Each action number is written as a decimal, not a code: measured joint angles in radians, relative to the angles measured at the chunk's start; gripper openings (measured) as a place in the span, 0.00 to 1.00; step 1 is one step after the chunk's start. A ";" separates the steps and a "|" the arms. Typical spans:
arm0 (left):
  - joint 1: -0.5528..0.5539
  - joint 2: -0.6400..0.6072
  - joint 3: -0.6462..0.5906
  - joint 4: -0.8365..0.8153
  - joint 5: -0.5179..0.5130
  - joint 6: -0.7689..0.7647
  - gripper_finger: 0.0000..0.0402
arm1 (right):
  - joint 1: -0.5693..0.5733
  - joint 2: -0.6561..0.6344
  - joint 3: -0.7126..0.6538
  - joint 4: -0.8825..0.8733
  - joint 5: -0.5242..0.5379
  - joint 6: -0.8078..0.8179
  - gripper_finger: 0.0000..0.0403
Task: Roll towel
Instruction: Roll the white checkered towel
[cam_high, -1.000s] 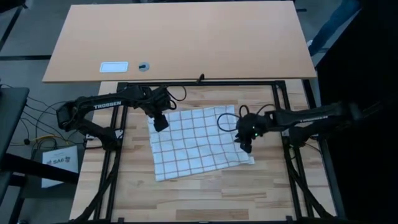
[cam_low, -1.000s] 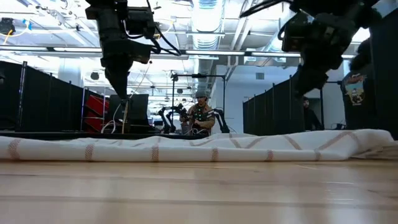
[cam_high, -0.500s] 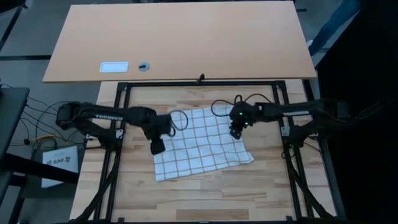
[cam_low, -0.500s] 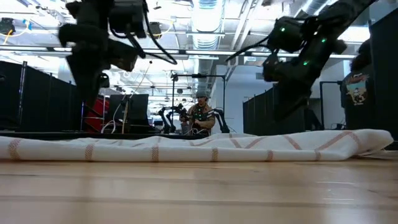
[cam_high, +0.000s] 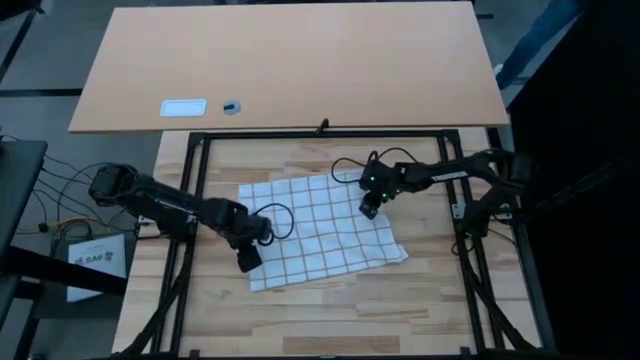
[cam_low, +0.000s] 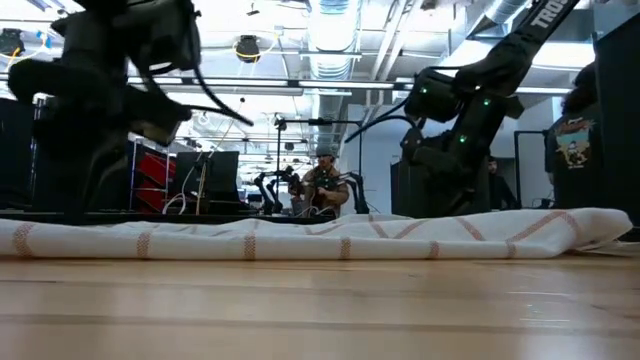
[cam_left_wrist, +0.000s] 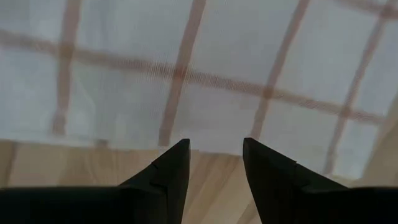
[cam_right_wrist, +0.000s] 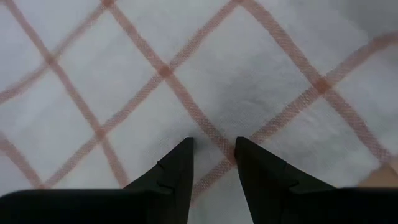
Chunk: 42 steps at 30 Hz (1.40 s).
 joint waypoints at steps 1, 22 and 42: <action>-0.011 0.000 -0.015 0.011 0.000 -0.013 0.33 | -0.006 0.006 0.000 -0.001 0.000 -0.002 0.27; 0.014 -0.092 0.084 -0.016 -0.185 0.024 0.33 | -0.004 -0.193 0.073 -0.195 -0.144 -0.109 0.27; -0.041 0.205 0.057 0.276 -0.121 -0.007 0.33 | -0.092 0.079 0.093 -0.076 0.026 -0.135 0.27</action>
